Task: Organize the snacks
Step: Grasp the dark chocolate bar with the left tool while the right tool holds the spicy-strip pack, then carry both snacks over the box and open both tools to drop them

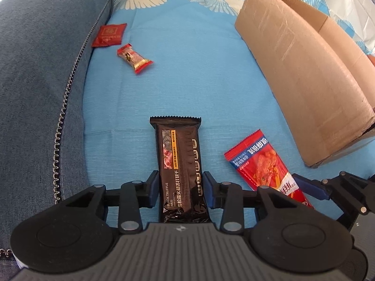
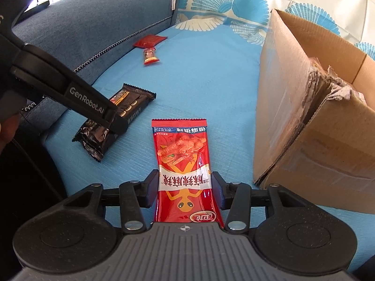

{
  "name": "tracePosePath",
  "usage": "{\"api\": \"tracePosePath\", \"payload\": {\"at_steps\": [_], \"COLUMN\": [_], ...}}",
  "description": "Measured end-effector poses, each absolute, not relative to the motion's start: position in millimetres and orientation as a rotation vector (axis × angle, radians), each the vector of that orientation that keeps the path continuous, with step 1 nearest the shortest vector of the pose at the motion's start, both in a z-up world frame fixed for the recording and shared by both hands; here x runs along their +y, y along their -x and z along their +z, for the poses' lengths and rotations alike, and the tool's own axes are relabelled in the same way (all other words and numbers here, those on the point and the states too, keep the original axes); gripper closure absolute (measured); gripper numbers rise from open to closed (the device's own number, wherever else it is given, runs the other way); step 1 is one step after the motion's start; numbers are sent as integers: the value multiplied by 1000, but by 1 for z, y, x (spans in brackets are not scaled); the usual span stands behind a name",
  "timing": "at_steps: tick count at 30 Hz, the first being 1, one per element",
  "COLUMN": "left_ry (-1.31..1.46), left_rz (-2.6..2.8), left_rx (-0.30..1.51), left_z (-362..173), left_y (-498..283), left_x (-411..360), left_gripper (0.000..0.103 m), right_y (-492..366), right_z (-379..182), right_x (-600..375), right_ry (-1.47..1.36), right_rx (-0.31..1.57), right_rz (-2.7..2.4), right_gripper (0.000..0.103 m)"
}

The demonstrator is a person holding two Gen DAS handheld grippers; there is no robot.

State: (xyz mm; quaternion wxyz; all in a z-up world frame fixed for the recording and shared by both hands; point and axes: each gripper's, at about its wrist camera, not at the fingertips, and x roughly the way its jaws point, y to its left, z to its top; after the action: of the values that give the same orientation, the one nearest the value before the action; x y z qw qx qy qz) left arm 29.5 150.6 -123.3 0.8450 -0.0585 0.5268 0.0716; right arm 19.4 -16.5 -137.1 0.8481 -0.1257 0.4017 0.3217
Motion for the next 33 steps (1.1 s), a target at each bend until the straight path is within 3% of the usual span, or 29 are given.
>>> {"api": "tracePosePath", "payload": {"at_steps": [20, 33], "left_ry": [109, 188], "left_rz": [157, 168], "left_rx": [1101, 902], "left_z": [-123, -93], "left_y": [-30, -6], "left_x": [149, 155], "left_gripper": [60, 61], "right_y": [-13, 5], "right_z": [-138, -105], "right_x": [-21, -34], "right_ry": [263, 218], "right_rx": [824, 675], "right_rz": [670, 707], "right_gripper": [54, 55]}}
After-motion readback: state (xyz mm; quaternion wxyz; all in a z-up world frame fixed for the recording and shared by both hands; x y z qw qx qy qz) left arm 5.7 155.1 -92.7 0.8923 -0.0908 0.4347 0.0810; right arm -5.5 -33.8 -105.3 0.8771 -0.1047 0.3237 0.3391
